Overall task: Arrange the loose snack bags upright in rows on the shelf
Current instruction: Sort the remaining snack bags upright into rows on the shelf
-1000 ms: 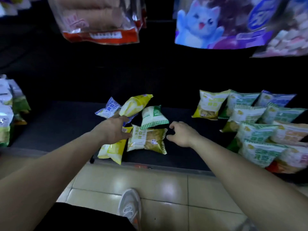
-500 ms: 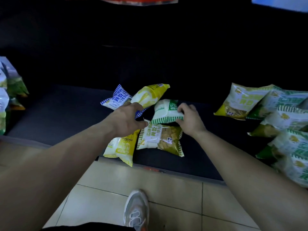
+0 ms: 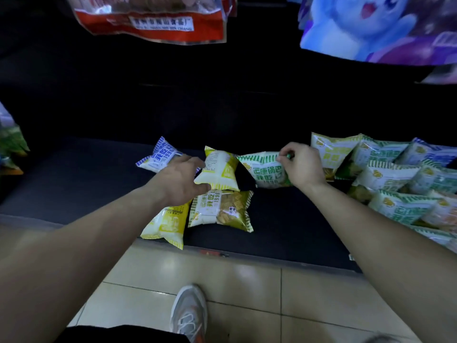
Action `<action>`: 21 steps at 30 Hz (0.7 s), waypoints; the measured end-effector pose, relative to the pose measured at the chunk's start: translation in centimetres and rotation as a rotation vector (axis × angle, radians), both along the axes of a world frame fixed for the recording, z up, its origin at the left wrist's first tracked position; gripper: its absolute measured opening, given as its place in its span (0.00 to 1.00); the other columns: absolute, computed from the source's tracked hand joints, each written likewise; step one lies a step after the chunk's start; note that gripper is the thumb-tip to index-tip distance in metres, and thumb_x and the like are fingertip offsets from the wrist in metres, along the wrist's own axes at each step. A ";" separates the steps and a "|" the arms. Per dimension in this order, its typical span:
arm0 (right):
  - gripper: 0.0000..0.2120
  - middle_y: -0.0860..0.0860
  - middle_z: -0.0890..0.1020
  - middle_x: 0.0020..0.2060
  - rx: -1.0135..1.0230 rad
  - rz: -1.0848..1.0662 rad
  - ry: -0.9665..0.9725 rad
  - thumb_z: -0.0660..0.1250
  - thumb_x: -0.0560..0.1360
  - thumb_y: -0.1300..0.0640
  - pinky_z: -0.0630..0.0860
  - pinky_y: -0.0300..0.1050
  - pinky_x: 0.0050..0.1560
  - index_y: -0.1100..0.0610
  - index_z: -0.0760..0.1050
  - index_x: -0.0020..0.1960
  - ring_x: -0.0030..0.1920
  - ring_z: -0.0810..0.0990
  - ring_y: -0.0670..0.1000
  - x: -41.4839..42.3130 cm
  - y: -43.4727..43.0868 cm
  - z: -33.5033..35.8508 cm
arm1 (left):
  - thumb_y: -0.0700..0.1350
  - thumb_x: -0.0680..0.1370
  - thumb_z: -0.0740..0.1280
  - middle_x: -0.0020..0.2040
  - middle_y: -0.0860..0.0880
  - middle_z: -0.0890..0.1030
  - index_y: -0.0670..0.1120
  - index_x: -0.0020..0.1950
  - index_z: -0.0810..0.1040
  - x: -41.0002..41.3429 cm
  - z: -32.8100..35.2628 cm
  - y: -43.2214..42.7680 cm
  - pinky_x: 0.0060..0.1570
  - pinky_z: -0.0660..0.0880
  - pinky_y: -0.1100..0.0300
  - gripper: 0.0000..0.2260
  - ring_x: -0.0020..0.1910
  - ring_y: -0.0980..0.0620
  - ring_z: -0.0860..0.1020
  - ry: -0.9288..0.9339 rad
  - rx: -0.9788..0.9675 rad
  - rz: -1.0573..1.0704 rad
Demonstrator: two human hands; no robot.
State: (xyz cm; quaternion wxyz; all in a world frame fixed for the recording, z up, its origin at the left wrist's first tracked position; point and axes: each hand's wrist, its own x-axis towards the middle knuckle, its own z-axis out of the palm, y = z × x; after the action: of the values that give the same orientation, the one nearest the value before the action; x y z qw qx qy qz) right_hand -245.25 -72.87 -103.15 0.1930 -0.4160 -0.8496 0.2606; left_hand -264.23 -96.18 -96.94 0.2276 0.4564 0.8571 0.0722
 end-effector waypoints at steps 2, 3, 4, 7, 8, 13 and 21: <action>0.05 0.52 0.78 0.33 -0.014 -0.011 -0.005 0.69 0.78 0.52 0.66 0.42 0.27 0.54 0.80 0.48 0.27 0.72 0.49 1.5 0.4 -0.1 | 0.58 0.75 0.70 0.72 0.47 0.67 0.50 0.74 0.66 0.6 -0.1 0.3 0.67 0.69 0.50 0.31 0.69 0.45 0.68 0.007 -0.022 -0.012; 0.07 0.53 0.76 0.32 -0.024 -0.022 -0.002 0.68 0.79 0.52 0.62 0.41 0.25 0.55 0.79 0.49 0.25 0.69 0.48 2.0 0.6 -0.3 | 0.59 0.75 0.69 0.72 0.47 0.66 0.50 0.74 0.66 0.9 -0.2 0.4 0.66 0.69 0.49 0.31 0.68 0.45 0.70 0.011 -0.032 -0.016; 0.08 0.53 0.75 0.34 -0.027 -0.033 -0.008 0.67 0.80 0.51 0.61 0.41 0.25 0.56 0.79 0.50 0.26 0.68 0.47 2.5 0.9 -0.5 | 0.59 0.76 0.69 0.72 0.47 0.66 0.50 0.74 0.66 1.1 -0.3 0.6 0.65 0.70 0.49 0.30 0.67 0.45 0.71 0.013 -0.041 -0.019; 0.13 0.54 0.76 0.46 -0.025 -0.027 -0.067 0.70 0.78 0.49 0.67 0.41 0.35 0.57 0.77 0.54 0.35 0.73 0.51 3.0 1.3 -1.1 | 0.59 0.76 0.69 0.71 0.47 0.67 0.50 0.74 0.66 1.3 -0.5 1.4 0.65 0.70 0.48 0.30 0.67 0.46 0.71 0.020 -0.057 -0.035; 0.15 0.52 0.75 0.48 -0.043 -0.013 -0.092 0.72 0.76 0.48 0.69 0.42 0.39 0.57 0.76 0.55 0.40 0.75 0.52 3.1 1.3 -1.2 | 0.59 0.76 0.69 0.71 0.47 0.67 0.50 0.74 0.66 1.4 -0.6 1.8 0.65 0.70 0.48 0.30 0.68 0.46 0.70 0.026 -0.059 -0.044; 0.33 0.53 0.75 0.57 -0.042 0.082 -0.242 0.78 0.69 0.49 0.74 0.48 0.50 0.52 0.69 0.69 0.56 0.76 0.55 3.3 1.3 -2.0 | 0.59 0.76 0.68 0.74 0.48 0.65 0.53 0.74 0.66 2.5 -1.0 3.9 0.66 0.69 0.49 0.29 0.69 0.46 0.69 0.023 -0.091 -0.060; 0.27 0.54 0.80 0.59 -0.083 0.129 -0.229 0.75 0.72 0.48 0.77 0.51 0.54 0.55 0.75 0.68 0.57 0.79 0.56 3.1 1.9 -2.0 | 0.57 0.76 0.68 0.71 0.49 0.67 0.51 0.74 0.65 4.2 -1.2 5.2 0.62 0.72 0.50 0.29 0.65 0.47 0.73 -0.009 -0.080 -0.105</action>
State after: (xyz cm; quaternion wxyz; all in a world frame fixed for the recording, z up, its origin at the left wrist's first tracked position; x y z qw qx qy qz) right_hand -242.17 -70.98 -105.13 0.0605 -0.3953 -0.8794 0.2582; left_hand -260.04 -90.94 -98.17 0.2530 0.4909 0.8332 0.0281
